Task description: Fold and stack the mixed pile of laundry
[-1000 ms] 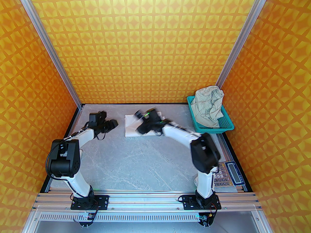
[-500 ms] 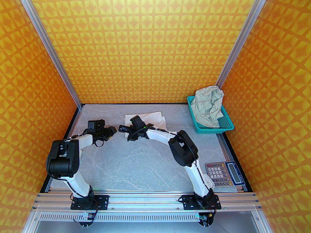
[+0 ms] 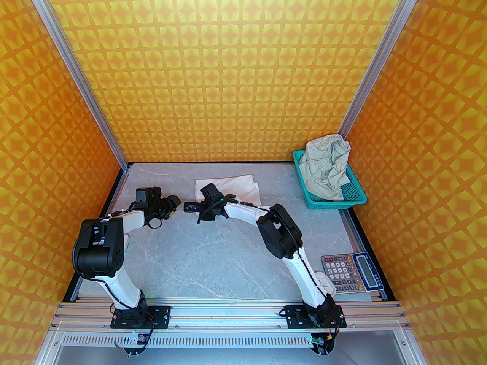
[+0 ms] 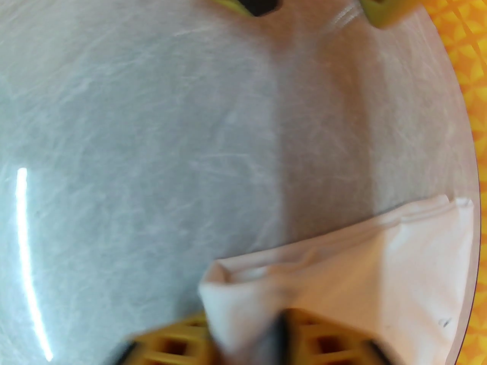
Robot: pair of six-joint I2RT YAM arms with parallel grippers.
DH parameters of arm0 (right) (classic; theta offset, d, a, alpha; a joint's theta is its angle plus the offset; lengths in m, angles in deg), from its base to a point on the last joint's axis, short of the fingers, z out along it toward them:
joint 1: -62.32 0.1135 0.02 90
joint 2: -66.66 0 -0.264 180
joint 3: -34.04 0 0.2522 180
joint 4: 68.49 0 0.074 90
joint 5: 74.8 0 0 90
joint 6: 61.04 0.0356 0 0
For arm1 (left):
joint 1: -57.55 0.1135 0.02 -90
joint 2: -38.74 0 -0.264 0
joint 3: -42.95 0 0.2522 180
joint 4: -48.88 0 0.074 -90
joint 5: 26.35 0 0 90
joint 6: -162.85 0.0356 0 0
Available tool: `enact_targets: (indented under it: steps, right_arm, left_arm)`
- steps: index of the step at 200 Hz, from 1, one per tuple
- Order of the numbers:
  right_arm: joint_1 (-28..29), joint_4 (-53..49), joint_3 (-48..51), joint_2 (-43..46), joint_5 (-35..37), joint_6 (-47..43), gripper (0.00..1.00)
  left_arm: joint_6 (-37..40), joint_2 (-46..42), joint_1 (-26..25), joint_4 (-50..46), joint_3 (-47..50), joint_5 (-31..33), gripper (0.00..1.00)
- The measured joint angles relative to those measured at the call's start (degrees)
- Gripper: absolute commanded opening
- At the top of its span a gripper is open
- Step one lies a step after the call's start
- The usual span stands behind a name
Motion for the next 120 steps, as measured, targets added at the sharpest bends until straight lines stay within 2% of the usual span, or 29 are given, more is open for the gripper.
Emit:
enact_targets:
  steps: [34, 79, 120]
  right_arm:
    - [-0.31, 5.31, 4.02, 1.44, -0.52, 1.42, 0.00]
    - [-2.32, 12.00, 12.33, 7.93, -4.90, 4.85, 0.00]
    - [-4.20, 17.38, 16.33, 11.58, -7.58, 6.60, 0.00]
  left_arm:
    - [-3.69, 0.63, -0.96, 2.51, 0.02, 0.22, 0.60]
    - [-10.88, 4.17, -6.99, 5.03, -1.51, 3.04, 0.64]
    - [-16.31, 5.88, -10.99, 5.53, -5.09, 6.82, 0.71]
